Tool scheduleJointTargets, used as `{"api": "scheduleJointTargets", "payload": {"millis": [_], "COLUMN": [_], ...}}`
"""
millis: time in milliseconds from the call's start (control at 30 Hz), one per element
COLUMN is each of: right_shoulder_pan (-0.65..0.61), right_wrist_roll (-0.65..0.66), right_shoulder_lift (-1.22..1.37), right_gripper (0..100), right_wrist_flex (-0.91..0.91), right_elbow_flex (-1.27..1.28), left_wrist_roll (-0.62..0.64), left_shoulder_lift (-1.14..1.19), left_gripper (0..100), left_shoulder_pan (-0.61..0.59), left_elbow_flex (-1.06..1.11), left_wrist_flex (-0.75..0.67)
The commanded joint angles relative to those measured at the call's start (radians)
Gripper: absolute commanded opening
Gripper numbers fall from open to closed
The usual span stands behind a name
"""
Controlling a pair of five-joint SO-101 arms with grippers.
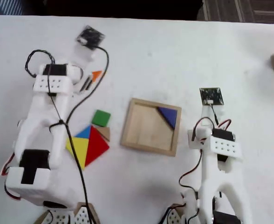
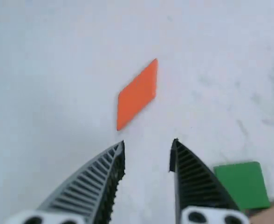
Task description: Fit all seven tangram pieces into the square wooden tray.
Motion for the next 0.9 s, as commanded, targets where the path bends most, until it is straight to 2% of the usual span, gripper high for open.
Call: {"api": "scheduleJointTargets", "payload": {"millis": [0,100,233,433,633,733,867], "right_shoulder_pan": [-0.010,-0.010,-0.012,-0.012,-0.012,-0.012,-0.013], "right_wrist_roll": [0.012,0.012,0.012,0.012,0.012,0.012,0.012], "right_shoulder_lift": [-0.028,-0.028,-0.028,-0.028,-0.028,-0.028,-0.028], "right_gripper": [2.2,2.2,2.2,2.2,2.2,2.2,2.2], "right_wrist_flex": [-0.016,-0.027,-0.059,-0.081,-0.087,-0.087,-0.087], "right_elbow_flex": [0.002,0.003,0.017,0.018,0.020,0.020,0.020], "left_wrist_roll": [-0.051,-0.032,-0.015,0.167,0.362,0.364,0.288], "left_shoulder_lift": [-0.048,0.007,0.165,0.501,0.874,1.035,1.187], "left_gripper": [31,33,33,33,21,14,8], "left_shoulder_pan": [0.015,0.004,-0.001,-0.002,-0.038,-0.051,-0.053], "left_elbow_flex": [-0.057,-0.114,-0.331,-0.755,-1.143,-1.316,-1.567], "left_wrist_flex": [-0.087,-0.127,-0.035,0.078,0.127,0.196,0.411]}}
